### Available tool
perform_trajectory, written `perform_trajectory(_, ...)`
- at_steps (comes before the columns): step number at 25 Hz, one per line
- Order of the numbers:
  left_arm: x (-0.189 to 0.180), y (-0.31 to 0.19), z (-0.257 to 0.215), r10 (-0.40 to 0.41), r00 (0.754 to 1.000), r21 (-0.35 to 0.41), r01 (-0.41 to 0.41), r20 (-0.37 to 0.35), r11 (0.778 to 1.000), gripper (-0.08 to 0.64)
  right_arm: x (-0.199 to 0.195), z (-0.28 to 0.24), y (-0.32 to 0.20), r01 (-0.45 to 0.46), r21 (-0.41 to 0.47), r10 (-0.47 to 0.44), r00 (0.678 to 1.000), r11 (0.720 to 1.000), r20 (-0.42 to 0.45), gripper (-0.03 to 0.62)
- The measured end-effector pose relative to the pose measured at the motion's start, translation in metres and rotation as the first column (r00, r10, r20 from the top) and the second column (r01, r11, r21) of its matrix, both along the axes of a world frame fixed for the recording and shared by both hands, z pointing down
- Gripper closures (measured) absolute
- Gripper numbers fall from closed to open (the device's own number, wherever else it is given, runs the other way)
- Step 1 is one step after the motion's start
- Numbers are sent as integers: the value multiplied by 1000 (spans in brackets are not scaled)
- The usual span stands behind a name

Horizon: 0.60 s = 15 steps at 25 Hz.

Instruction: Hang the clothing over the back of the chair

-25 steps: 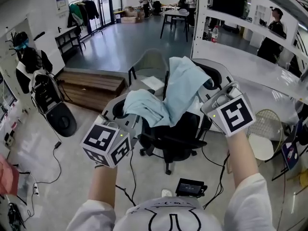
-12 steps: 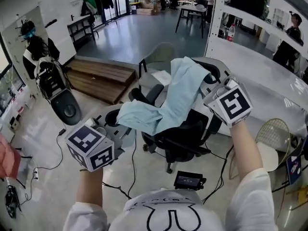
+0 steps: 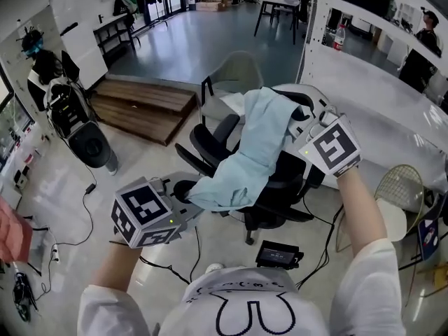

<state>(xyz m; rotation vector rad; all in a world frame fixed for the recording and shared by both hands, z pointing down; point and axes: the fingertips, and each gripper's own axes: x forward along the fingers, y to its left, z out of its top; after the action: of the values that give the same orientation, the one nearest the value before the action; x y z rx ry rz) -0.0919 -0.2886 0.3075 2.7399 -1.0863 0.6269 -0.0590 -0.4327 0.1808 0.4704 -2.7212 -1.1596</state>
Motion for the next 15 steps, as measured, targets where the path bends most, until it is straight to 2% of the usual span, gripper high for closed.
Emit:
perform_trajectory(3,-3,4,25,57,998,-101,-55,19,993,534,-11,6,-2,-3,-15,3,1000,1000,-28,548)
perform_trajectory(6,0,6,49,129,991,-205,-121,25,971,534,-18,15,-5,-5,-47,2,998,999,-62,548)
perform_trajectory(9,4,8,66,185,983,-277,-173,15,945,534,-27,33,-13,0,-90,-15,986,996,-167,548)
perform_trajectory(11,5,11,76,210,978,-315,-197,7,928,534,-33,49,-17,-4,-116,-27,964,993,-264,548)
perform_trajectory(15,6,15,97,244,970,-377,-228,-6,898,532,-35,85,-23,-14,-167,-62,897,986,-438,548)
